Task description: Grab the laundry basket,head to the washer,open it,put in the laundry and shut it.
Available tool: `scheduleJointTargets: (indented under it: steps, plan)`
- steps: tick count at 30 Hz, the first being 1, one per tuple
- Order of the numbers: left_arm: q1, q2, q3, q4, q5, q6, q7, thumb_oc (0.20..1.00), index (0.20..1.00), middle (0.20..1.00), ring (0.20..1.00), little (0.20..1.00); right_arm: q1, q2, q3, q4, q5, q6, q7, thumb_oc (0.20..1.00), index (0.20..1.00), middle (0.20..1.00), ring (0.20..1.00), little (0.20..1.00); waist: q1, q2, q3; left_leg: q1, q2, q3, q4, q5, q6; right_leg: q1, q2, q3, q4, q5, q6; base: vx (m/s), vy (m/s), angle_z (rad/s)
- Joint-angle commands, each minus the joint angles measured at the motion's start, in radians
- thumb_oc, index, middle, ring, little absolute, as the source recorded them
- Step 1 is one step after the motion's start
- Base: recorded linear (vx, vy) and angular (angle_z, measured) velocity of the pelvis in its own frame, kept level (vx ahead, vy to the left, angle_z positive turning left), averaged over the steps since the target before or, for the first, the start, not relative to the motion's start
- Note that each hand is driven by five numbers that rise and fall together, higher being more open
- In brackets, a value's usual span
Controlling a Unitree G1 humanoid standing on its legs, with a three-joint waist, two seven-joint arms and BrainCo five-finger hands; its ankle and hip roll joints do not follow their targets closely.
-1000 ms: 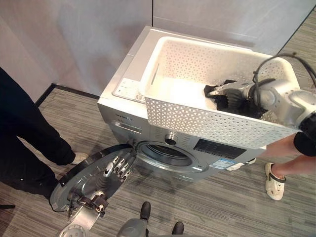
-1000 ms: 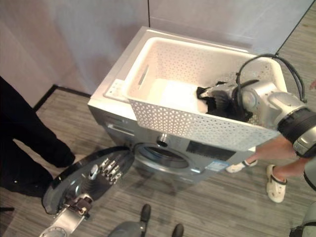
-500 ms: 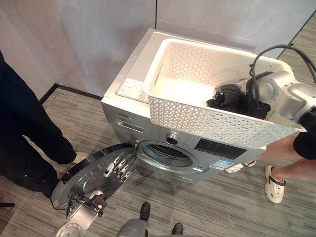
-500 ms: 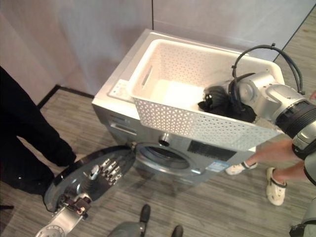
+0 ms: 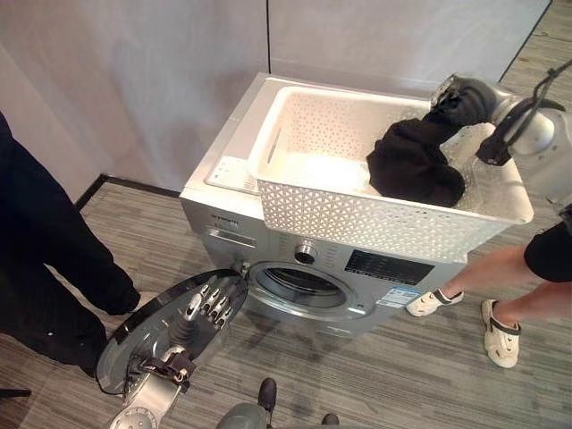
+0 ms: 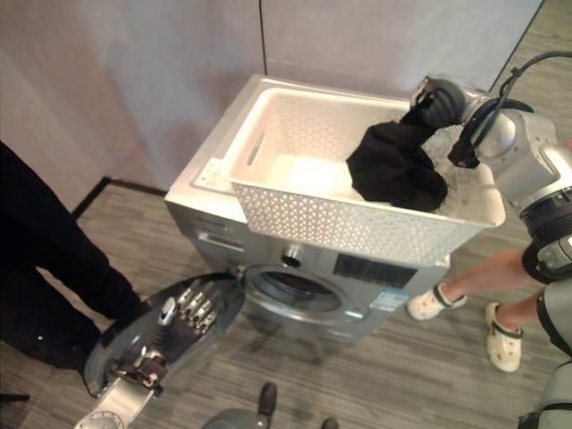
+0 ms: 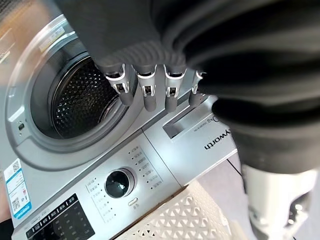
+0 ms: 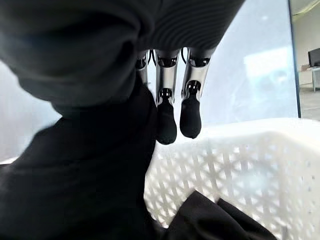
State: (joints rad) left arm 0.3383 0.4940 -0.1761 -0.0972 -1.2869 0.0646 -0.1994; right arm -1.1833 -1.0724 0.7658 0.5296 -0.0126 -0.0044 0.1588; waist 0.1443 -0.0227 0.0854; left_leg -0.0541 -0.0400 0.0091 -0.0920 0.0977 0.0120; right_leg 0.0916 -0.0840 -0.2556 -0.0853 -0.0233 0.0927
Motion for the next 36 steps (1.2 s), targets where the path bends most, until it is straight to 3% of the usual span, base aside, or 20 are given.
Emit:
scheduleJointTargets:
  steps: [1, 8, 13, 14, 15, 23, 36]
  plan:
    - [0.02, 0.012, 0.008, -0.041, 0.008, -0.037, -0.009, 1.0, 1.0, 1.0, 1.0, 1.0, -0.041, -0.057, -0.009, -0.02, 0.045, -0.013, -0.042, 0.2, 0.2, 0.2, 0.2, 0.2, 0.008, -0.057, -0.05, 0.064, 0.007, -0.012, 0.005, -0.118, -0.006, -0.047, -0.058, 0.02, -0.002, 0.078, 0.063, 0.0, 0.0, 0.0]
    - [0.005, 0.023, 0.005, -0.04, 0.016, -0.048, 0.01, 1.0, 1.0, 1.0, 1.0, 1.0, -0.026, 0.008, -0.095, 0.008, 0.168, -0.016, -0.122, 0.2, 0.2, 0.2, 0.2, 0.2, 0.007, -0.056, -0.058, 0.069, 0.009, -0.013, 0.005, -0.118, -0.006, -0.041, -0.055, 0.02, -0.002, 0.078, 0.061, 0.0, 0.0, 0.0]
    - [-0.027, 0.056, 0.002, -0.046, 0.015, -0.071, 0.045, 1.0, 1.0, 1.0, 1.0, 1.0, -0.08, 0.155, -0.129, 0.122, 0.579, -0.045, -0.151, 0.2, 0.2, 0.2, 0.2, 0.2, 0.01, -0.064, -0.069, 0.076, 0.011, -0.014, 0.005, -0.115, -0.009, -0.034, -0.052, 0.021, -0.002, 0.078, 0.057, -0.01, -0.005, 0.0]
    - [-0.027, 0.056, 0.002, -0.046, 0.014, -0.07, 0.045, 1.0, 1.0, 1.0, 1.0, 1.0, -0.082, 0.156, -0.127, 0.123, 0.581, -0.046, -0.151, 0.2, 0.2, 0.2, 0.2, 0.2, 0.009, -0.064, -0.068, 0.076, 0.011, -0.014, 0.005, -0.115, -0.009, -0.034, -0.052, 0.021, -0.002, 0.078, 0.057, 0.0, 0.0, 0.0]
    - [-0.035, 0.064, 0.006, -0.058, 0.015, -0.073, 0.061, 1.0, 1.0, 1.0, 1.0, 1.0, -0.097, 0.212, -0.155, 0.13, 0.71, -0.055, -0.167, 0.2, 0.2, 0.2, 0.2, 0.2, 0.007, -0.064, -0.074, 0.079, 0.013, -0.012, 0.005, -0.115, -0.011, -0.032, -0.051, 0.022, -0.002, 0.078, 0.056, 0.0, 0.0, 0.0]
    - [-0.055, 0.073, 0.046, -0.079, 0.009, -0.1, 0.112, 1.0, 1.0, 1.0, 1.0, 1.0, -0.216, 0.39, -0.209, 0.127, 1.0, -0.101, -0.242, 0.2, 0.2, 0.2, 0.2, 0.2, 0.009, -0.065, -0.095, 0.081, 0.014, -0.015, 0.005, -0.11, -0.018, -0.032, -0.051, 0.024, -0.002, 0.077, 0.052, 0.0, 0.0, 0.0]
    - [-0.133, 0.17, 0.063, -0.19, 0.05, -0.134, 0.109, 1.0, 1.0, 1.0, 1.0, 1.0, -0.487, 0.569, -0.191, 0.321, 1.108, -0.157, -0.309, 0.2, 0.2, 0.2, 0.2, 0.2, 0.007, -0.077, -0.133, 0.086, 0.015, -0.029, 0.005, -0.111, -0.022, -0.022, -0.047, 0.024, -0.002, 0.079, 0.05, 0.0, 0.0, 0.03]
